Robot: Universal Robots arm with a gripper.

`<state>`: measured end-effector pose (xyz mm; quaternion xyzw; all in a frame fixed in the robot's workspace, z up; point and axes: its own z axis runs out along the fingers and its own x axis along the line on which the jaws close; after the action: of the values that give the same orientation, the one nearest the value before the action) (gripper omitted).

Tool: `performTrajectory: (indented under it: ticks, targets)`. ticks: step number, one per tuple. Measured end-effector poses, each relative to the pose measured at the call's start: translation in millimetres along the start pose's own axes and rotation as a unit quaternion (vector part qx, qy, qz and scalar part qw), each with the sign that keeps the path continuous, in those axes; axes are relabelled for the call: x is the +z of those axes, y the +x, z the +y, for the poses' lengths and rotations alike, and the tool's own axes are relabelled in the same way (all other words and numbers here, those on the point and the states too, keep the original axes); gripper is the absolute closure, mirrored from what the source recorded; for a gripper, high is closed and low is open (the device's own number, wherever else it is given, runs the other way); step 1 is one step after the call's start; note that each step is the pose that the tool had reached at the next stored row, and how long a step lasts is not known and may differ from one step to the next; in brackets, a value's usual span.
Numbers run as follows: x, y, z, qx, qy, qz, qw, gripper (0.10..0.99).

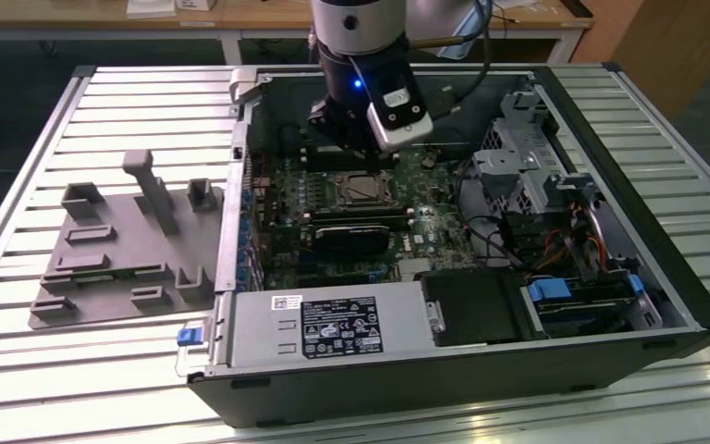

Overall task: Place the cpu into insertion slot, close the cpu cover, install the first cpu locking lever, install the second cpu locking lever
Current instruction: 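Install the second cpu locking lever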

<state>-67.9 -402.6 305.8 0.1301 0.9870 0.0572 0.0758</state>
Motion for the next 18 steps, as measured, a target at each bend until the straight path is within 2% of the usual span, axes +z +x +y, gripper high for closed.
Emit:
performTrajectory:
  ticks: [7, 18]
  targets:
    - [4.8, 0.6, -0.7, 0.001, -0.0033, 0.0010, 1.0000, 0.984]
    - [10.1, 1.4, -1.4, 0.002, -0.0142, 0.0037, 0.9999, 0.984]
